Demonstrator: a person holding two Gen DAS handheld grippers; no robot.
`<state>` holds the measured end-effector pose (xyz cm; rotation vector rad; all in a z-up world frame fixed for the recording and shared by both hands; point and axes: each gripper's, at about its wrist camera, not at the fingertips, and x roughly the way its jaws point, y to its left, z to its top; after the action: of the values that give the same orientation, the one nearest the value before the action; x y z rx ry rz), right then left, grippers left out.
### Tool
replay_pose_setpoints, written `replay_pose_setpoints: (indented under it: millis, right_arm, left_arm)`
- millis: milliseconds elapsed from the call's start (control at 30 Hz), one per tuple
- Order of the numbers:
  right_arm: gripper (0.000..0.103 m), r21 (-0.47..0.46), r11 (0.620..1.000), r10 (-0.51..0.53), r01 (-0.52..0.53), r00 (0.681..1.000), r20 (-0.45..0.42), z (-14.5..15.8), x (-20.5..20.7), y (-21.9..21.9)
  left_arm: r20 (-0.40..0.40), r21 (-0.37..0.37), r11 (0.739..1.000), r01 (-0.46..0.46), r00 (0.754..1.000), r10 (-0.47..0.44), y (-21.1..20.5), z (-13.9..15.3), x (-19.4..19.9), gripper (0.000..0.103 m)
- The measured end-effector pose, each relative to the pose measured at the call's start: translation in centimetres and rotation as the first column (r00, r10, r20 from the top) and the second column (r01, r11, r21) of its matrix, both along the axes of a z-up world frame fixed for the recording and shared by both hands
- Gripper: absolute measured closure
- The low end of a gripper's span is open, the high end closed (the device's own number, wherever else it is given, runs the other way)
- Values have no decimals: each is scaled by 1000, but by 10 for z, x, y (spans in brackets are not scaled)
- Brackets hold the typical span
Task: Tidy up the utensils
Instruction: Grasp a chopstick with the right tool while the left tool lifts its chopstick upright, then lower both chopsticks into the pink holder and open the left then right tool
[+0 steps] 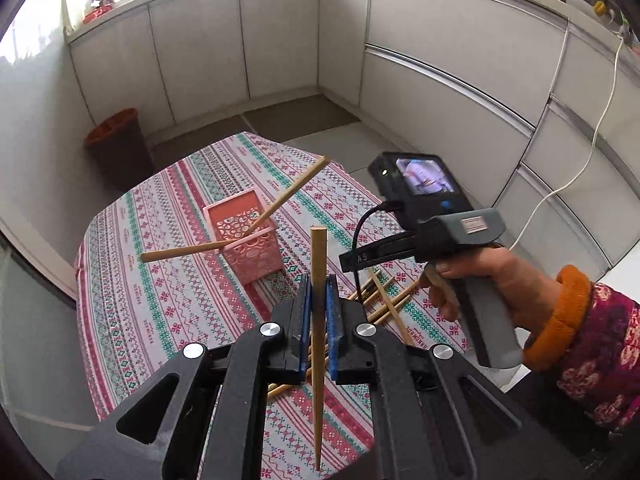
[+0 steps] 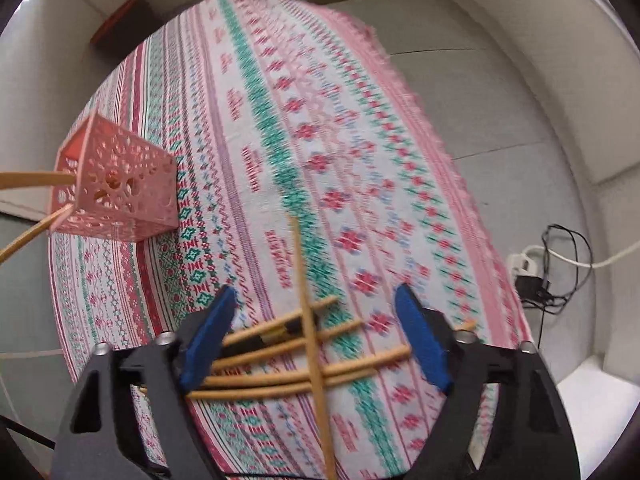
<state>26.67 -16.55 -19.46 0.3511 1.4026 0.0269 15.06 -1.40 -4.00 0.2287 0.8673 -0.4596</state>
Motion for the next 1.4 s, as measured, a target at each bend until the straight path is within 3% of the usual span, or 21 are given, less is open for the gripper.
replay_pose_setpoints:
  millis: [33, 67, 100, 233, 467, 633, 800, 833, 1033, 1100, 1200, 1233, 1400]
  right_arm:
    - [61, -3, 1000, 15, -15, 1000, -9, -5, 3, 5]
    - [94, -7, 999, 37, -37, 999, -22, -11, 6, 9]
    - [97, -12, 999, 40, -40, 999, -24, -15, 7, 11]
    - [97, 27, 999, -28, 28, 999, 24, -7, -4, -4]
    - [97, 28, 998, -62, 58, 982, 176, 66, -54, -31]
    - [97, 41, 998, -49, 37, 941, 336, 134, -97, -36]
    - [97, 42, 999, -31, 13, 887, 461, 195, -122, -39]
    - [97, 49, 999, -36, 14, 869, 493, 212, -123, -42]
    - [97, 41, 992, -119, 121, 759, 640, 284, -115, -60]
    - [97, 78, 988, -153, 136, 728, 668, 301, -104, -68]
    - [97, 85, 986, -161, 142, 692, 703, 317, -83, -71]
    - [97, 86, 987, -158, 138, 688, 709, 320, -77, -71]
    - [97, 122, 989, -145, 83, 678, 720, 325, -40, -63]
  left_arm:
    - [2, -2, 1000, -9, 1000, 9, 3, 1, 0, 97]
    - [3, -5, 1000, -22, 1000, 22, 5, 3, 0, 97]
    - [5, -9, 999, -32, 999, 32, 9, 5, 0, 97]
    - [28, -33, 998, -52, 998, 53, 22, 15, -3, 97]
    - [98, -89, 994, -65, 992, 74, 37, 45, -20, 97]
    - [141, -139, 986, -90, 984, 109, 48, 66, -25, 97]
    - [183, -263, 953, -149, 962, 201, 60, 95, -17, 97]
    - [196, -290, 943, -162, 955, 224, 61, 100, -14, 97]
    - [303, -425, 863, -274, 855, 421, 60, 120, 14, 97]
    - [350, -435, 839, -326, 798, 491, 56, 116, 29, 97]
    - [338, -469, 804, -365, 767, 545, 54, 105, 52, 97]
    - [362, -463, 801, -380, 744, 562, 51, 101, 59, 97]
    - [412, -441, 797, -413, 695, 589, 43, 89, 84, 97]
